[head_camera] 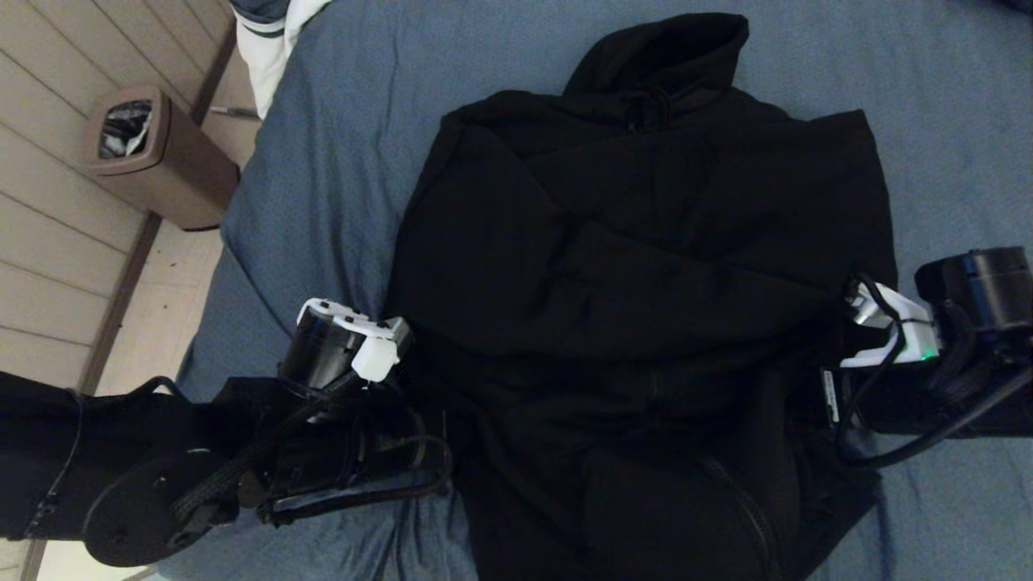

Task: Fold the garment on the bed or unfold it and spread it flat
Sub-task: Fold the black sweatshirt

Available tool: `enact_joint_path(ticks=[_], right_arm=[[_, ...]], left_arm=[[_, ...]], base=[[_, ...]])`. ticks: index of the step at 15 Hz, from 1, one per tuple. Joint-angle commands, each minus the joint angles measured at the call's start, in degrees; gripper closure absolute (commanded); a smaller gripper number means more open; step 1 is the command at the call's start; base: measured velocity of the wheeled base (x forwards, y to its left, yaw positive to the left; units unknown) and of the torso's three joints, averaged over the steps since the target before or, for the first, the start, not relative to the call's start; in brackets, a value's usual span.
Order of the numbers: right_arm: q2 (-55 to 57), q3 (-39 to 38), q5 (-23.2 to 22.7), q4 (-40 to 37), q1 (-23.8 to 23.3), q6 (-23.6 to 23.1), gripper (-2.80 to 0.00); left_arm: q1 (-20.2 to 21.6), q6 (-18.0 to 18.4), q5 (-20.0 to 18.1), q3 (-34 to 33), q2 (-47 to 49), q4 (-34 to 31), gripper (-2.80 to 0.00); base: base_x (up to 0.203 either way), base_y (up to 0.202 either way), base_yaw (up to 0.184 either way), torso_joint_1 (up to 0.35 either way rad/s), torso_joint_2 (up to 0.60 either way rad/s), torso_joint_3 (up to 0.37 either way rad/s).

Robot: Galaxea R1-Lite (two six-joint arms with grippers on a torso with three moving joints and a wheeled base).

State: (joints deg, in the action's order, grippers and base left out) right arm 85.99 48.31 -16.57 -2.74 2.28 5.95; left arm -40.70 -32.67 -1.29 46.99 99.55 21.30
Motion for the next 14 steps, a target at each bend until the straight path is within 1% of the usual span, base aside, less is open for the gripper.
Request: enact_joint_path(ticks=[1, 3, 5, 7, 9, 11, 14], right_arm=[[-0.04, -0.32, -0.13, -0.33, -0.05, 0.03, 0.0], [0.13, -0.57, -0.13, -0.25, 0.01, -0.05, 0.0], [0.23, -0.84, -0.22, -0.25, 0.01, -0.05, 0.0], [0.23, -0.99, -0.31, -0.24, 0.09, 0.03, 0.0], [0.23, -1.46, -0.31, 0.1, 0.09, 0.03, 0.0], [0.14, -1.91, -0.31, 0.72, 0.09, 0.03, 0.0], [-0.12, -2.26, -0.31, 0.72, 0.09, 0.03, 0.0]], left_arm=[[1.83, 0.23, 0.85, 4.32, -1.47, 1.68, 0.0], [2.75, 1.71, 0.85, 4.85, -2.7, 1.38, 0.0], [3.6, 2.59, 0.89, 5.1, -6.97, 1.05, 0.0], [4.35, 4.77, 1.13, 5.28, -12.71, -1.05, 0.0], [4.56, 6.19, 1.81, 6.04, -17.67, -4.16, 0.0], [4.57, 6.69, 2.06, 7.1, -20.81, -8.7, 0.0], [4.58, 6.74, 2.08, 6.97, -21.5, -9.52, 0.0]], base=[[0.0, 0.0, 0.0, 0.0, 0.0, 0.0], [0.0, 0.0, 0.0, 0.0, 0.0, 0.0], [0.0, 0.0, 0.0, 0.0, 0.0, 0.0], [0.0, 0.0, 0.0, 0.0, 0.0, 0.0], [0.0, 0.0, 0.0, 0.0, 0.0, 0.0], [0.0, 0.0, 0.0, 0.0, 0.0, 0.0], [0.0, 0.0, 0.0, 0.0, 0.0, 0.0]])
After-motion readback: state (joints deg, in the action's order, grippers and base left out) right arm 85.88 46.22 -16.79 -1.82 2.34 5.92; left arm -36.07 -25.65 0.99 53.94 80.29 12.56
